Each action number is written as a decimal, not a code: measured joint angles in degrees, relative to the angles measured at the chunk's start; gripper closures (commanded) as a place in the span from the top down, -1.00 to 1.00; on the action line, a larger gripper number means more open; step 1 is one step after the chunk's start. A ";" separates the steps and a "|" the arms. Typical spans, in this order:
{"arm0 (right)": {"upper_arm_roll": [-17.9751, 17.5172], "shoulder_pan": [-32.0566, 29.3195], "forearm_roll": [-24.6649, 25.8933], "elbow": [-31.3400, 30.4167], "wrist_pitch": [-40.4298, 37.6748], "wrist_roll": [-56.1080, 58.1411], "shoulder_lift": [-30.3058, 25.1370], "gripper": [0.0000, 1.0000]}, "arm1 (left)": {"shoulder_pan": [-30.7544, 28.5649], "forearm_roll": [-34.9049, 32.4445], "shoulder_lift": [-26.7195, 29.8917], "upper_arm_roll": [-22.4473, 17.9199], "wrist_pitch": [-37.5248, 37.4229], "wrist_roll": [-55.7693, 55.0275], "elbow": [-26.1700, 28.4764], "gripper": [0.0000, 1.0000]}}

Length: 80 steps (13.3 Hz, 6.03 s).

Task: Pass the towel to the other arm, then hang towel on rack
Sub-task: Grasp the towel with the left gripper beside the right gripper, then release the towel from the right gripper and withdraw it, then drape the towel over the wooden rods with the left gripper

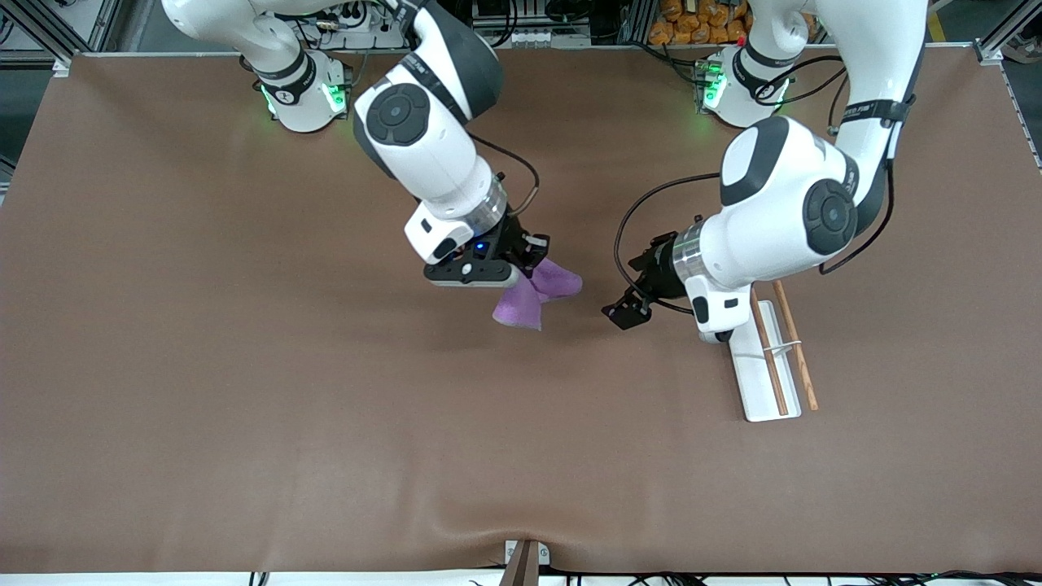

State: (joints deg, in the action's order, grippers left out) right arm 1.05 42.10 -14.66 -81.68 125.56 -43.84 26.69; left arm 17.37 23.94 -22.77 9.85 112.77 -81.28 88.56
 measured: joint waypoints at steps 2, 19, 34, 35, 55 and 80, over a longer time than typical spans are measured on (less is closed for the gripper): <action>-0.01 1.34 0.00 0.00 3.31 -2.75 0.60 -1.00 | 0.49 0.00 -0.97 0.00 0.03 -7.42 0.04 0.98; -0.09 3.34 0.00 2.33 9.90 -9.82 3.50 -1.00 | 0.62 0.00 -4.55 -0.34 -2.76 -16.71 -0.22 -1.00; 1.54 -4.67 0.04 3.89 -3.71 -1.32 1.16 1.00 | -16.28 -1.22 -1.38 -1.87 -13.99 34.09 -4.31 -1.00; 1.60 -6.33 0.04 3.90 -6.60 1.55 0.58 1.00 | -17.07 -1.22 -0.93 -1.88 -14.20 40.89 -4.32 -1.00; 6.88 -40.79 12.42 -7.19 -37.80 49.25 -21.24 1.00 | -13.73 -29.23 -3.16 -1.03 3.80 76.93 3.50 -1.00; -0.21 -47.13 13.56 -6.10 -40.06 44.06 -28.18 1.00 | -23.68 -25.55 -1.04 -0.86 3.09 87.68 8.40 0.84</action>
State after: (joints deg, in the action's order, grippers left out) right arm 0.85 -5.03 -1.09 -87.78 85.50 0.23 -1.49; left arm -6.31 -1.61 -23.81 8.99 115.86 6.40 96.95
